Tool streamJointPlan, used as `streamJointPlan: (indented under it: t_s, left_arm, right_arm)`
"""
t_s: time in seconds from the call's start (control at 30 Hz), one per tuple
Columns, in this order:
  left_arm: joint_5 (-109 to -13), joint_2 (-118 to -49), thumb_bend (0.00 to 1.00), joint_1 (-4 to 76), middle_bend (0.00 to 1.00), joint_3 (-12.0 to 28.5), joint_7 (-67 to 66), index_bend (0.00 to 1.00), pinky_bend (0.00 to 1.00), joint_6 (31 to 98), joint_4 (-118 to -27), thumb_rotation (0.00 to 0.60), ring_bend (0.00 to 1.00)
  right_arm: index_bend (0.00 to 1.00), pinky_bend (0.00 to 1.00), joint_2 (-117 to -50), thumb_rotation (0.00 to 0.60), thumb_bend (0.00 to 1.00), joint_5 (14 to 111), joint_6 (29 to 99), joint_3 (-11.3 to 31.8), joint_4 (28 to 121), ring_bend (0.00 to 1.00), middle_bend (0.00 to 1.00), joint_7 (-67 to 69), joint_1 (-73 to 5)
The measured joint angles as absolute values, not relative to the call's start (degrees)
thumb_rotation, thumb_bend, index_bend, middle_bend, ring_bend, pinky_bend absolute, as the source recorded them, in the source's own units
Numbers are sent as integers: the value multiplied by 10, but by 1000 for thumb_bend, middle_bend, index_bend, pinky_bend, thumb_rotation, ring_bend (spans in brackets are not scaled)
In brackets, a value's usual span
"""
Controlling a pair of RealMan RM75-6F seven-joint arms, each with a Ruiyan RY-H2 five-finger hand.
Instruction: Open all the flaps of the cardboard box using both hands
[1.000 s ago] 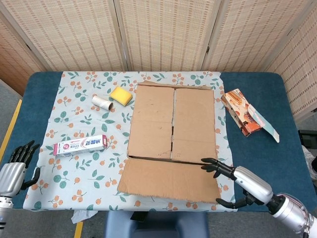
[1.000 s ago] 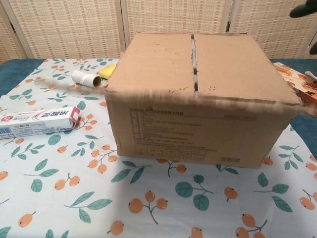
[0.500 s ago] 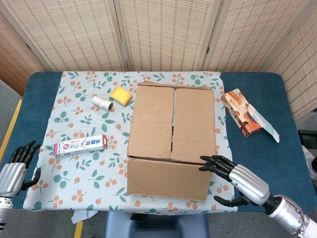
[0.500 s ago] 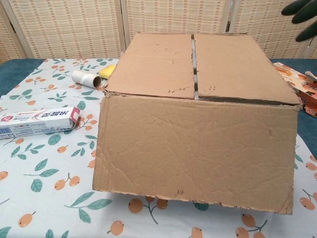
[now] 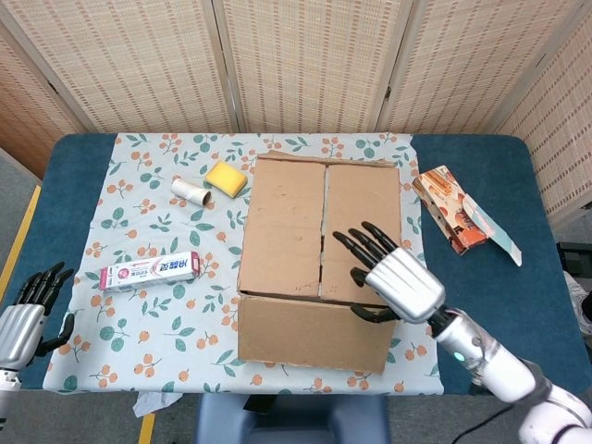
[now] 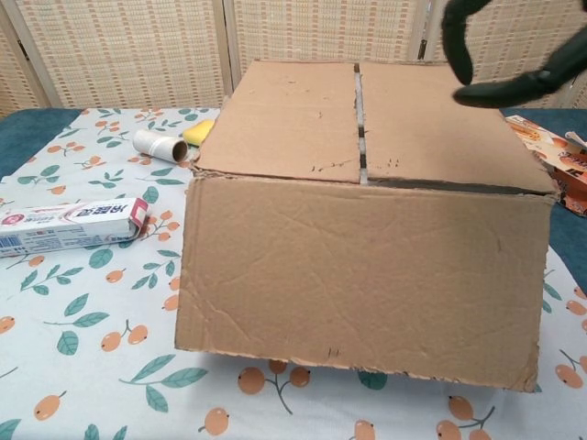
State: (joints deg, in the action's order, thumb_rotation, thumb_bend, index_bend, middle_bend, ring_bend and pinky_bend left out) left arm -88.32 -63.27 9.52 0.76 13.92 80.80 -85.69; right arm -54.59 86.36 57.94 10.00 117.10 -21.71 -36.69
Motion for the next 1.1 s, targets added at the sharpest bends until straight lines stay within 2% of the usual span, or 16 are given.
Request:
streamJointPlan:
  t_s: [0.07, 0.1, 0.4, 0.53, 0.67, 0.8, 1.0, 1.1]
  left_arm:
    - [-883, -631, 776, 95, 0, 7, 143, 0, 0, 806, -856, 600, 0]
    - [-883, -631, 791, 96, 0, 7, 147, 0, 0, 805, -856, 600, 0]
    - [-894, -626, 803, 94, 0, 5, 183, 0, 0, 817, -848, 600, 0]
    - [-895, -623, 830, 91, 0, 4, 194, 7, 0, 821, -844, 600, 0]
    - [-902, -619, 845, 89, 0, 0, 204, 2, 0, 825, -848, 600, 0]
    - [-905, -617, 845, 83, 0, 0, 209, 10, 0, 840, -849, 600, 0]
    - [-896, -618, 845, 82, 0, 3, 205, 16, 0, 836, -845, 600, 0]
    - [-895, -619, 845, 83, 0, 4, 208, 55, 0, 834, -843, 600, 0]
  right_arm:
    - [615, 0, -574, 279, 379, 821, 555, 120, 1160, 0, 29, -247, -396]
    - [623, 0, -586, 273, 379, 805, 545, 127, 1153, 0, 35, -258, -409]
    - [639, 0, -668, 248, 381, 674, 493, 155, 1080, 0, 49, -337, -493]
    - [639, 0, -697, 235, 461, 637, 480, 154, 1050, 0, 49, -349, -521]
    - [639, 0, -713, 199, 466, 608, 469, 149, 1029, 0, 47, -352, -540]
    - [637, 0, -720, 139, 466, 577, 456, 145, 1015, 0, 22, -358, -558]
    - [558, 0, -730, 135, 467, 546, 444, 128, 992, 0, 0, -364, -584]
    - [514, 0, -734, 136, 467, 545, 443, 121, 983, 0, 0, -359, -589]
